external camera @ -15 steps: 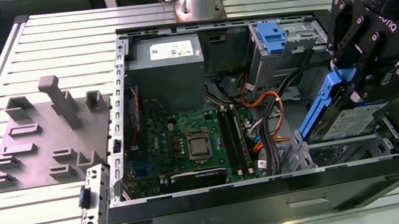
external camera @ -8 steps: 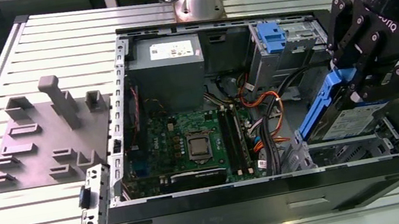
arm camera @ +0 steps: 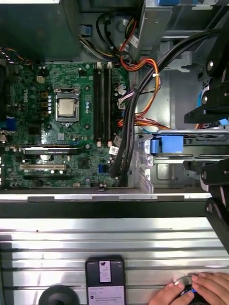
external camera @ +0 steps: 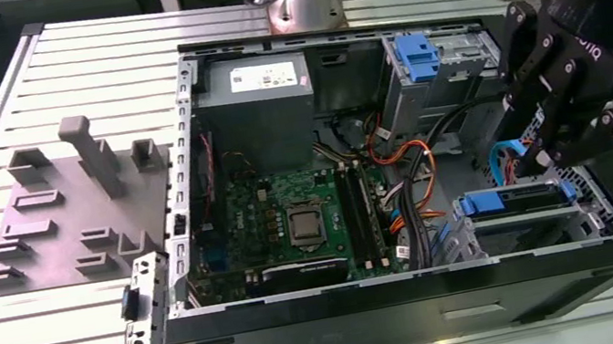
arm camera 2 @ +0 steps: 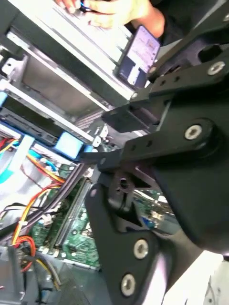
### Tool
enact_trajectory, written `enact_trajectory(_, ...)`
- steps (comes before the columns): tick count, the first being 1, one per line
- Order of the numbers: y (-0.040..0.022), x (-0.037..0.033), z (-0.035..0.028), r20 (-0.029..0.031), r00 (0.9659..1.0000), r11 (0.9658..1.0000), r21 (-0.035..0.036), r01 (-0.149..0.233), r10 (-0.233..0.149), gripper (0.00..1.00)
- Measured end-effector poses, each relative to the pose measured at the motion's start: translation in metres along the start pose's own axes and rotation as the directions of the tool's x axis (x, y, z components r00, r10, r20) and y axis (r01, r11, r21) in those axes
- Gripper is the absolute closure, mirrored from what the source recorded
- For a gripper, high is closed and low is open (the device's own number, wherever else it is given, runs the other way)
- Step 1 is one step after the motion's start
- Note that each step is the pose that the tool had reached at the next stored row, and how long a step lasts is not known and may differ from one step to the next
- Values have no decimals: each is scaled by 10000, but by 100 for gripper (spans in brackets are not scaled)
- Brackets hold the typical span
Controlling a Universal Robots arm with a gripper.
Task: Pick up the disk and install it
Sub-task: 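Insert the disk into the insertion slot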
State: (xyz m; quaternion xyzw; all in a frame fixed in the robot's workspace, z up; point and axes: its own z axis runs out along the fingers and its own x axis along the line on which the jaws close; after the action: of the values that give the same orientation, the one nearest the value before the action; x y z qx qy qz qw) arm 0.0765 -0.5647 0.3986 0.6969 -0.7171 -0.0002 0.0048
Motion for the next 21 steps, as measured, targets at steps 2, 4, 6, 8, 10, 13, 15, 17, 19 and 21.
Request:
enact_trajectory(2, 0, 0, 37, 1, 10000, 10000, 0, 1, -1, 56)
enact_trajectory(4, 0, 1, 74, 1, 10000, 10000, 0, 0, 0, 58)
enact_trajectory(6, -1, 1, 110, 0, 10000, 10000, 0, 0, 0, 64)
enact_trajectory(8, -1, 2, 146, 1, 10000, 10000, 0, 0, 0, 70)
enact_trajectory(10, -1, 2, 183, 0, 10000, 10000, 0, 0, 0, 82)
enact_trajectory(13, -2, 4, 237, 1, 10000, 10000, 0, 0, 0, 89)
enact_trajectory(15, -2, 5, 273, 0, 10000, 10000, 0, 0, 0, 89)
enact_trajectory(17, -2, 6, 309, 0, 10000, 10000, 0, 0, 0, 89)
enact_trajectory(19, -3, 6, 347, 0, 10000, 10000, 0, 0, 0, 89)
enact_trajectory(21, -3, 6, 383, 1, 10000, 10000, 0, 0, 0, 89)
